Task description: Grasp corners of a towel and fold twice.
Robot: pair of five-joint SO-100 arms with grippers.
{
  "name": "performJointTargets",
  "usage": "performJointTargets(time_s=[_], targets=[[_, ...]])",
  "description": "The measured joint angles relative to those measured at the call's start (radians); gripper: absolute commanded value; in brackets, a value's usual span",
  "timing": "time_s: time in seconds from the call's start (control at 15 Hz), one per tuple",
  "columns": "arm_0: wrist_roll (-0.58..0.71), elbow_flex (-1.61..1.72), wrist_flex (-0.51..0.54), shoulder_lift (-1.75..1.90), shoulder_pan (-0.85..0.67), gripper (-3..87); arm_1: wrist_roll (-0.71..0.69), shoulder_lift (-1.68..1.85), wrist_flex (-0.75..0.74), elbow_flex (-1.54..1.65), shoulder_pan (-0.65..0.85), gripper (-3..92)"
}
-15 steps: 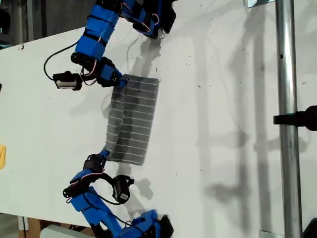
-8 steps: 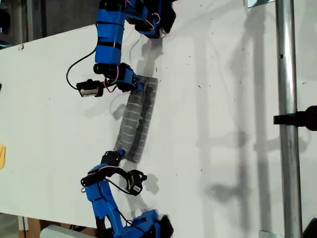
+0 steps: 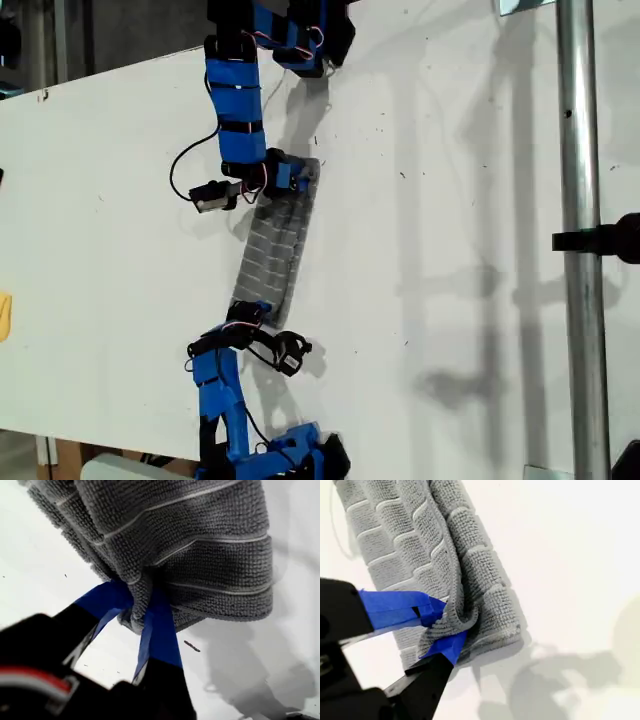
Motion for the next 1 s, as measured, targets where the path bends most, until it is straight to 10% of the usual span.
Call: performJointTargets(time_s=[0.33, 0.6, 1.0], targets=[[0.003, -0.009, 0.221, 0.193, -0.006, 34.5, 0.054, 0.259, 0.288, -0.012, 0.002, 26.5], [-0.078, 0.034, 0.453, 0.560, -0.005, 37.6, 0.198, 0.615, 0.620, 0.014, -0.014, 30.8], [-0.380, 0.695, 0.282, 1.394, 0.179, 26.9, 0.655, 1.279, 0.614, 0.383, -0.334, 37.7]])
